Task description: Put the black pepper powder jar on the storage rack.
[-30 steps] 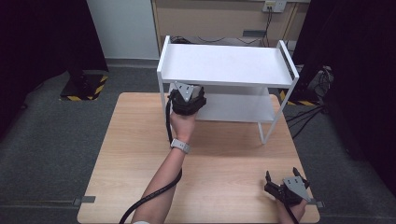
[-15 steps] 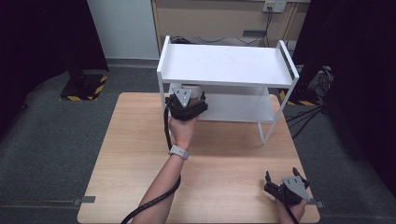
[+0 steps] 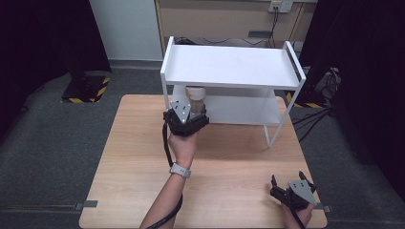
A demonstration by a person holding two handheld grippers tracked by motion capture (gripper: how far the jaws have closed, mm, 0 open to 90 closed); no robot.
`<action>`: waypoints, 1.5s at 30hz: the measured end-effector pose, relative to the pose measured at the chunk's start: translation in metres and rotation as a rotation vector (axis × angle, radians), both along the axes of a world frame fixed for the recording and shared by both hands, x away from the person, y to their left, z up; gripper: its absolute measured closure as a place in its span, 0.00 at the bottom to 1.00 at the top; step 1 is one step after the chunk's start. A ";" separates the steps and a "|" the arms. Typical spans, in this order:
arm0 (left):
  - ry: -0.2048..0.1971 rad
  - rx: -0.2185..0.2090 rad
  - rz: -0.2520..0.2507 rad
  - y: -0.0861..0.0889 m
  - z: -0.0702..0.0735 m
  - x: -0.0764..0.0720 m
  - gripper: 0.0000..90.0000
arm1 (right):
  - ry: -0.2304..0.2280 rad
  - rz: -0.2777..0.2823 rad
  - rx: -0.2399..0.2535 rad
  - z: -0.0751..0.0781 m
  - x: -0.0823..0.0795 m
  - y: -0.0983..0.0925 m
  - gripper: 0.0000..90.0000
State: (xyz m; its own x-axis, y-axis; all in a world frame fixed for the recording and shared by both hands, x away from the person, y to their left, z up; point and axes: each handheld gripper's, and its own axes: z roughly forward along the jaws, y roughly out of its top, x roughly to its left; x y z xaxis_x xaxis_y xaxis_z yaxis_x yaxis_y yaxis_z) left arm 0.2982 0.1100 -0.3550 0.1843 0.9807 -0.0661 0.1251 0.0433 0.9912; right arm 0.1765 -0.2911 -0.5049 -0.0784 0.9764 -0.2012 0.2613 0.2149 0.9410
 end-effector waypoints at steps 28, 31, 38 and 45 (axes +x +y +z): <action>0.010 0.029 0.076 0.104 -0.098 -0.101 0.03 | 0.004 -0.005 0.017 0.001 0.000 -0.001 0.02; 0.025 0.034 0.092 0.111 -0.106 -0.106 0.02 | 0.004 -0.006 0.020 0.001 0.000 -0.001 0.02; 0.087 0.103 0.155 0.141 -0.135 -0.114 0.00 | 0.005 -0.011 0.021 0.001 0.001 0.000 0.02; 0.133 0.043 0.197 0.161 -0.147 -0.115 0.00 | 0.013 -0.012 0.015 0.002 0.001 0.000 0.02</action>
